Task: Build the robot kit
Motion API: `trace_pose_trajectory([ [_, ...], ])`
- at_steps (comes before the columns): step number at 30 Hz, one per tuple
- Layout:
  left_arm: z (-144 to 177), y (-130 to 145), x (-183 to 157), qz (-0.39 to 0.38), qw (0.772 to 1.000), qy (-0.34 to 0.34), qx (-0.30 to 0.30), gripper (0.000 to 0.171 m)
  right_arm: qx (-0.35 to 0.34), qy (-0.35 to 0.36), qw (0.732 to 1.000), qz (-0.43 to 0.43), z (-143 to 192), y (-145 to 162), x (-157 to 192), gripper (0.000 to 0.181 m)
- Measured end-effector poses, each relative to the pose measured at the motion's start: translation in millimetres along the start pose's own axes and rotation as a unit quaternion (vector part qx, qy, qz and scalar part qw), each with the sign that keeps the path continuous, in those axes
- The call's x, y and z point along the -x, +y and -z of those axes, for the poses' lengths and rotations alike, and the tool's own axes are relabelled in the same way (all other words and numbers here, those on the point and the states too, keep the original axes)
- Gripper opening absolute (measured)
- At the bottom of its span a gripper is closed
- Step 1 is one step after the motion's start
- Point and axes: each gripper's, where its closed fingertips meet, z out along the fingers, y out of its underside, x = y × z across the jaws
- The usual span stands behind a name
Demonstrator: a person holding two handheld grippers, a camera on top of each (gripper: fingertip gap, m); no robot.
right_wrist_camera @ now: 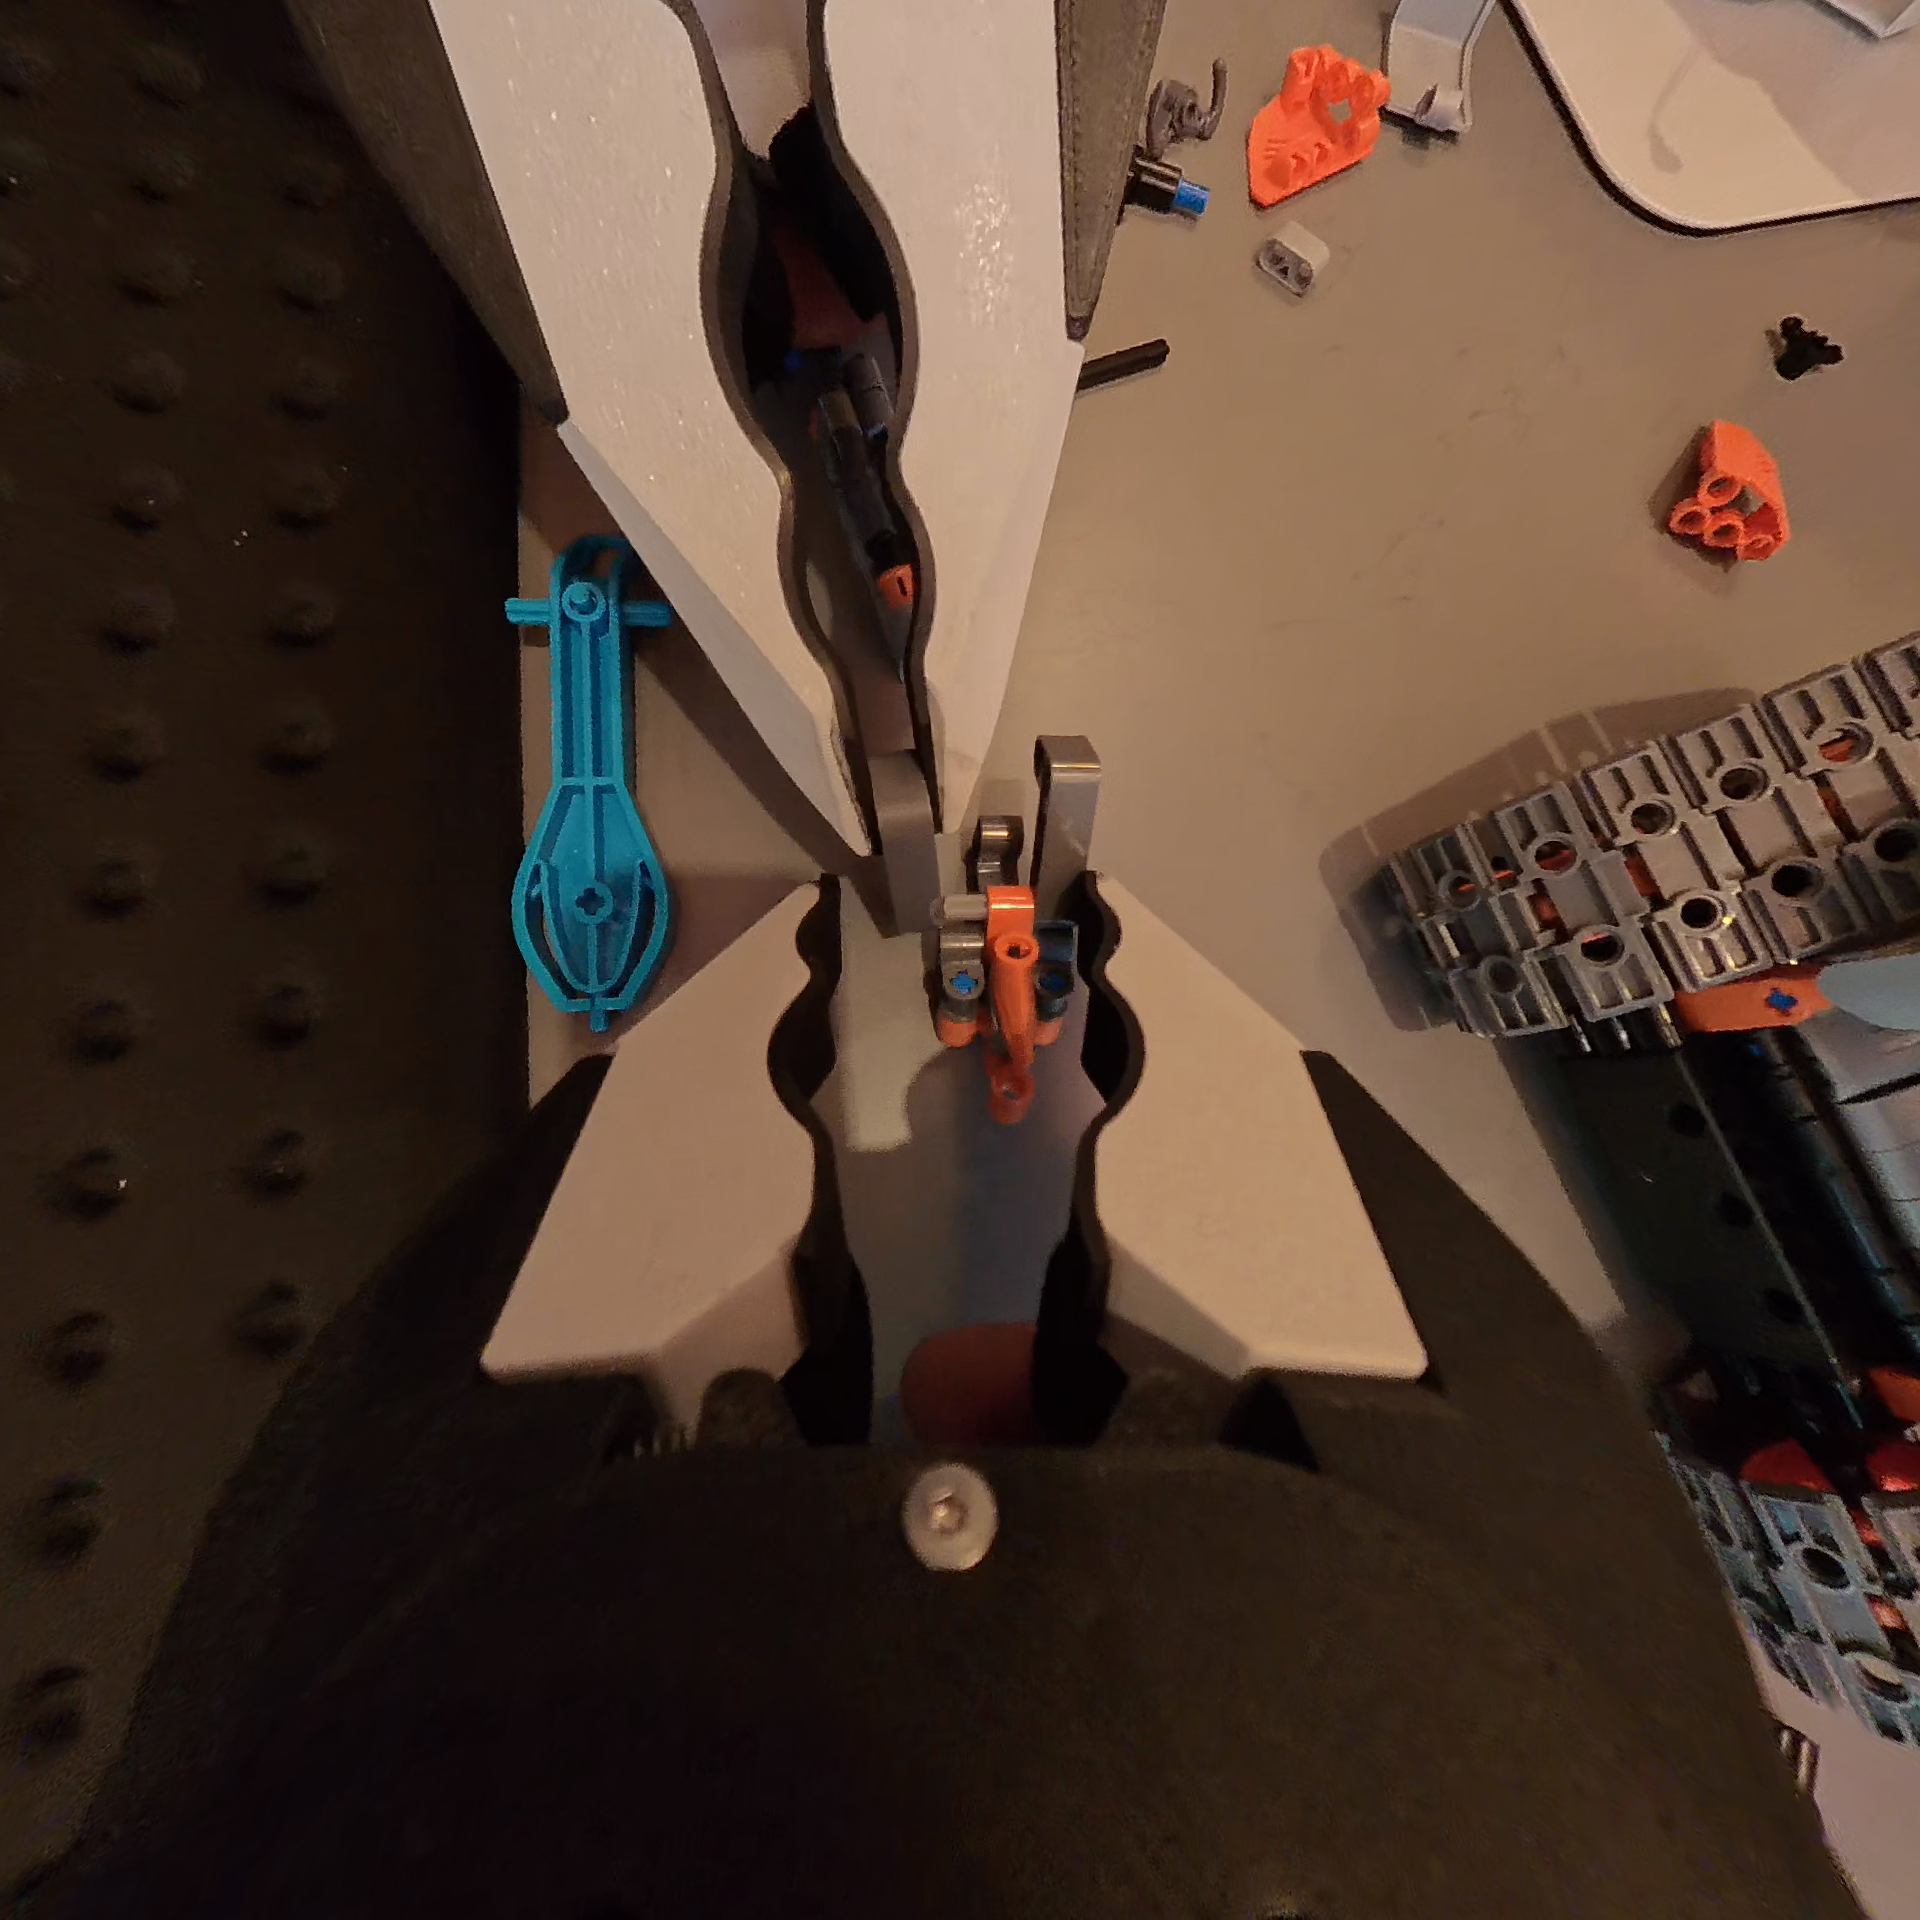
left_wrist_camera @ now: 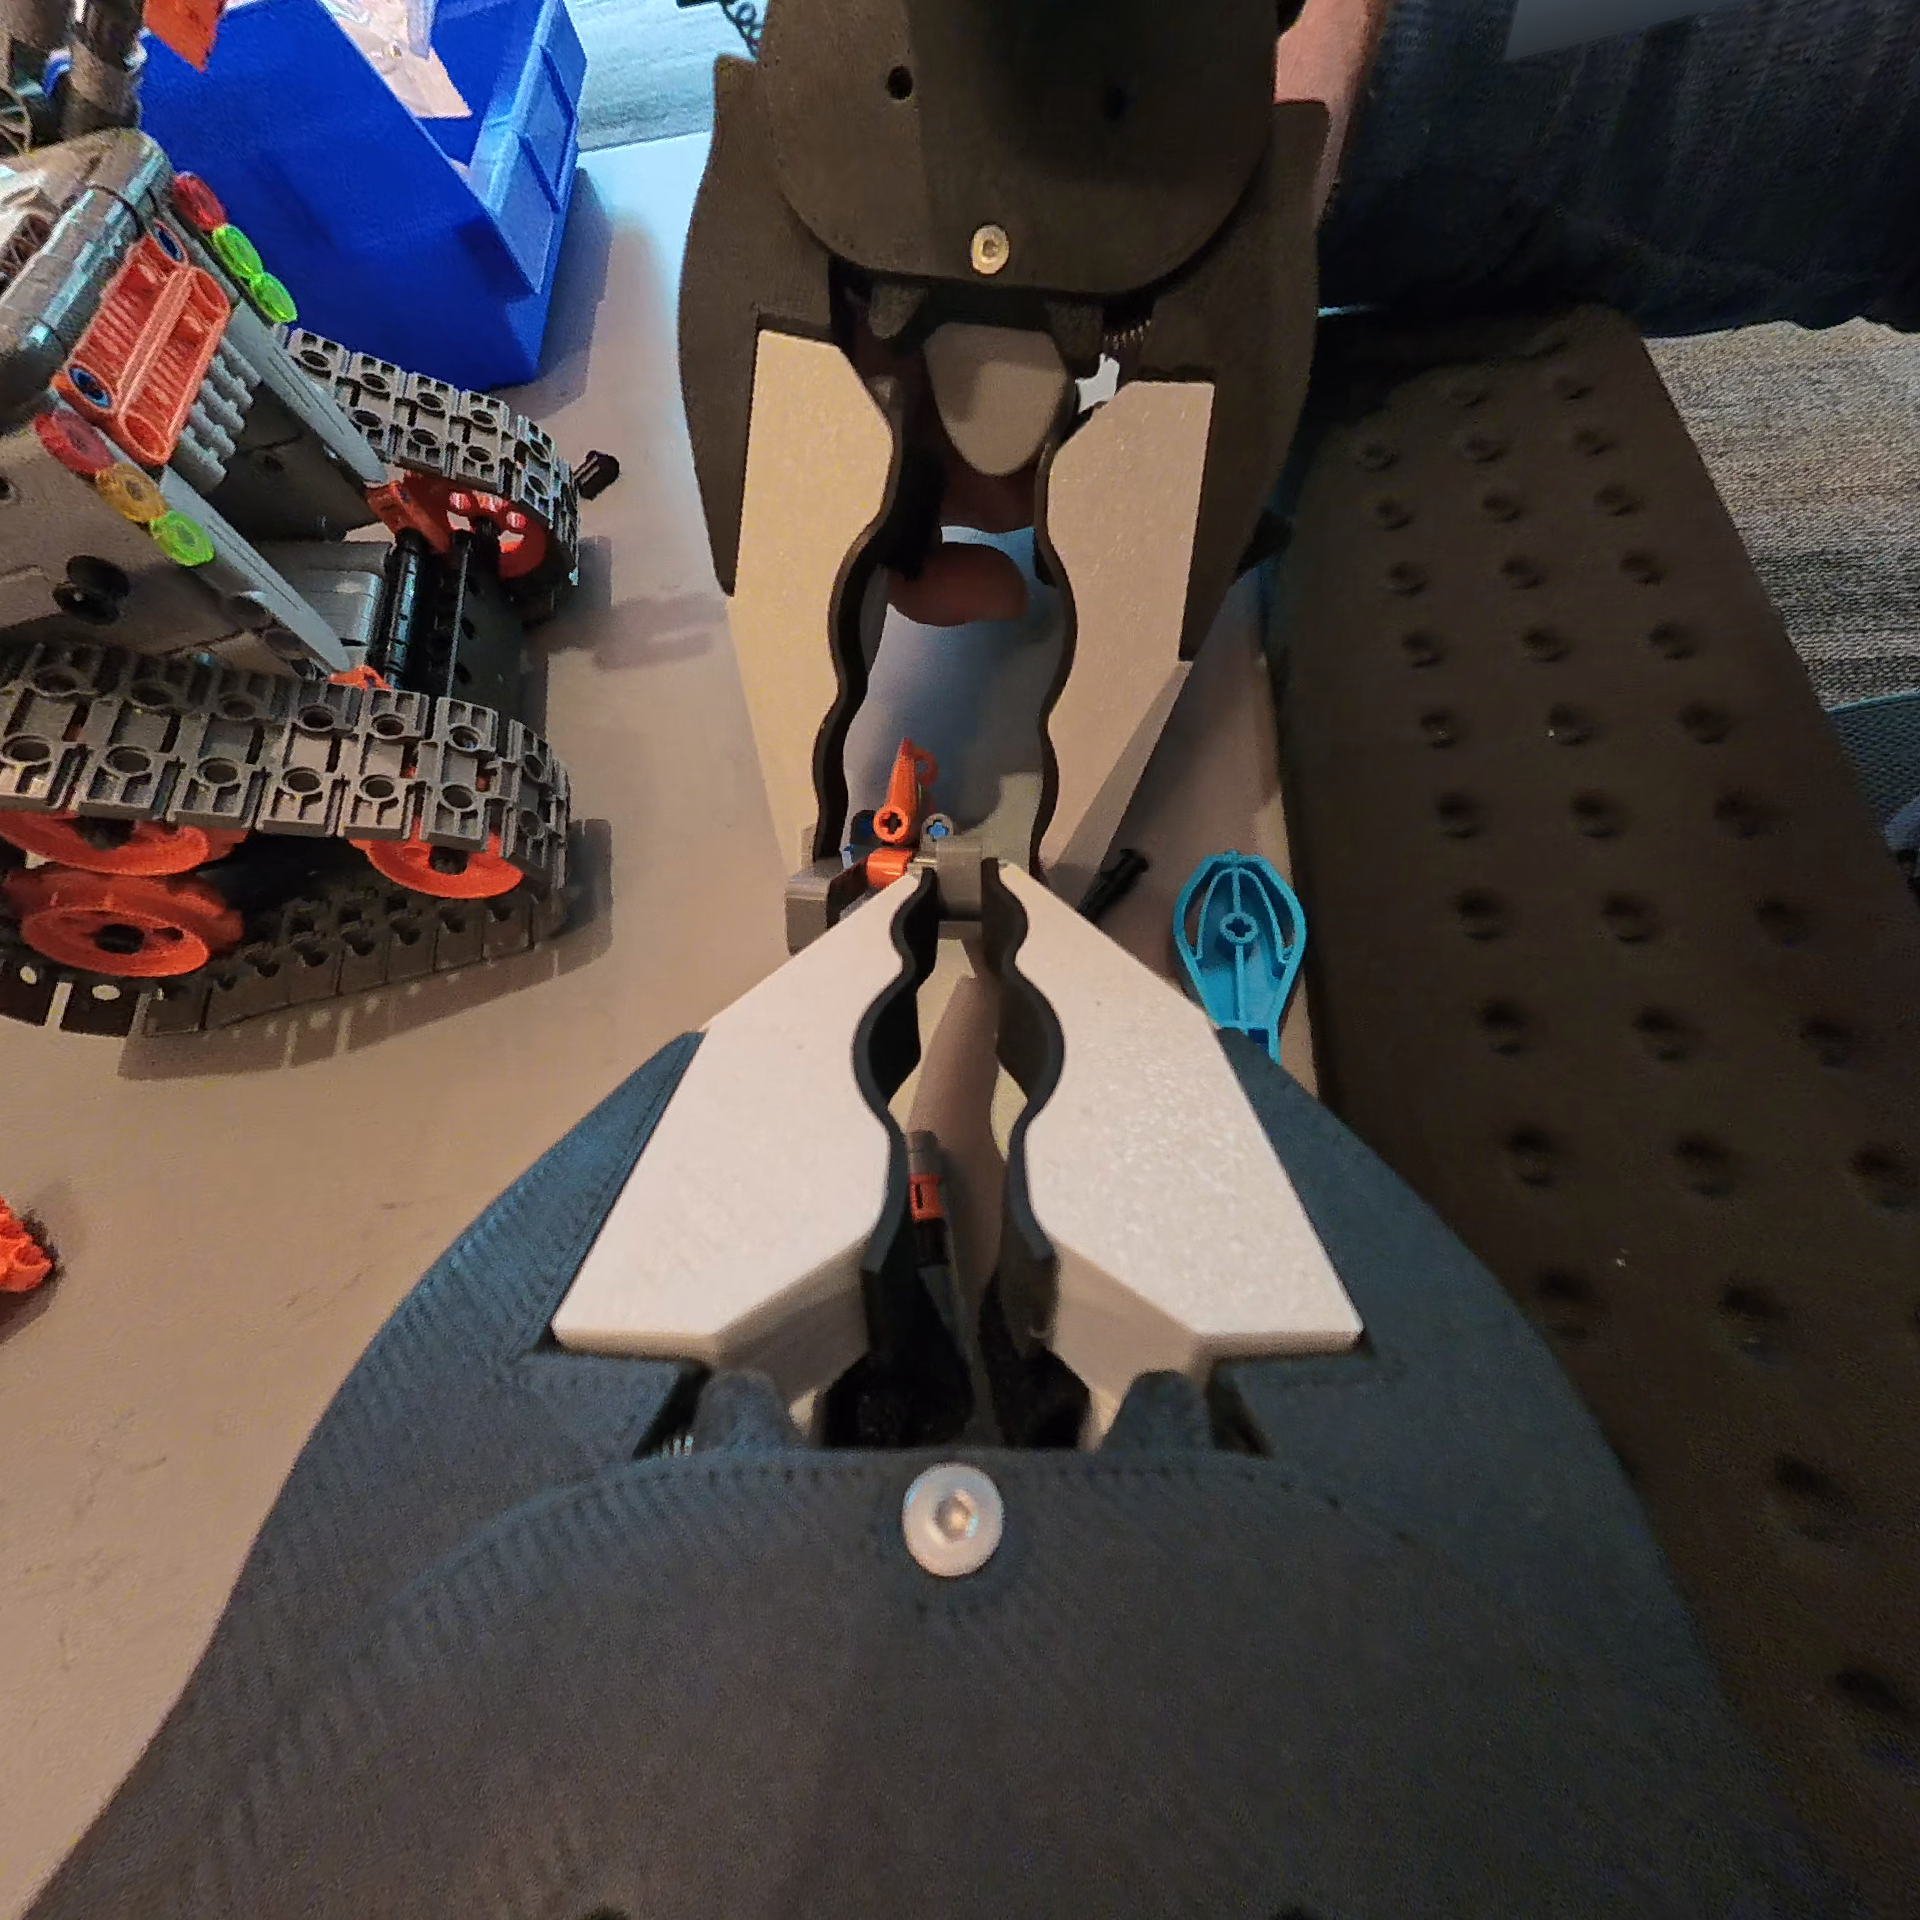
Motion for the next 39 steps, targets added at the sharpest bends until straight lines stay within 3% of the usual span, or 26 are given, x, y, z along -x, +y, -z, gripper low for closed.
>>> trace_pose_trajectory([
  [6, 0.0, 1.6, 1.3, -0.004, 1.000, 0.000, 0.003, 0.006, 0.001, 0.020, 1.000, 0.003, -0.3, 0.2, -6.5, 0.032],
  [39, 4.7, 6.2, -0.9, -0.083, 0.994, 0.066, -0.002, 0.006, -0.017, -0.006, 1.000, 0.010, -2.2, -0.7, -1.5, 0.031],
])
